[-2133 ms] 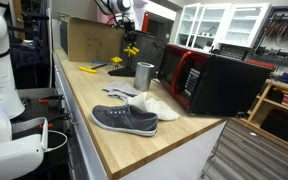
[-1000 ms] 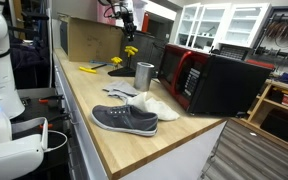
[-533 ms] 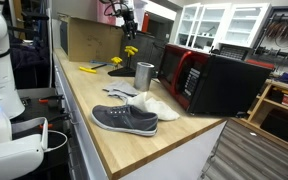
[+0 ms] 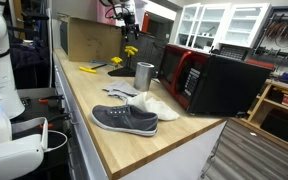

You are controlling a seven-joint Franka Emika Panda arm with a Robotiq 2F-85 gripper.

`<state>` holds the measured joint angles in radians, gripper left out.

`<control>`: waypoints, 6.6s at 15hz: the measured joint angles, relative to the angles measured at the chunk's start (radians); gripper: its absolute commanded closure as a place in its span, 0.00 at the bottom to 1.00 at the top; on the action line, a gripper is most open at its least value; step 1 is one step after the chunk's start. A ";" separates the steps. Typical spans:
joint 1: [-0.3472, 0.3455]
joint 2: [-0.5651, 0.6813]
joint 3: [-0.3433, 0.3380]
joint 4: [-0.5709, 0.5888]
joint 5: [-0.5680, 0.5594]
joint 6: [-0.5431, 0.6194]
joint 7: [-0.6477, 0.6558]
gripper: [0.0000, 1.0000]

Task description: Put the objects together on the counter

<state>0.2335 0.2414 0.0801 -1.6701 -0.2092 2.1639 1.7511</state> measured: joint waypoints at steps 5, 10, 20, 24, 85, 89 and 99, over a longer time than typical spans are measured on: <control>-0.005 0.029 0.000 0.001 0.043 0.000 0.000 0.00; -0.005 0.056 0.000 0.010 0.056 0.000 0.000 0.00; -0.001 0.135 0.000 0.100 0.057 0.001 -0.001 0.49; 0.005 0.165 0.000 0.133 0.057 0.002 -0.002 0.79; -0.067 -0.524 0.089 -0.408 0.099 0.218 -0.450 0.94; -0.115 -0.639 0.152 -0.463 0.004 0.073 -0.448 0.94; -0.201 -0.745 0.239 -0.695 -0.248 -0.203 -0.425 0.94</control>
<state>0.0327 -0.5035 0.3195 -2.3648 -0.4576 1.9611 1.3264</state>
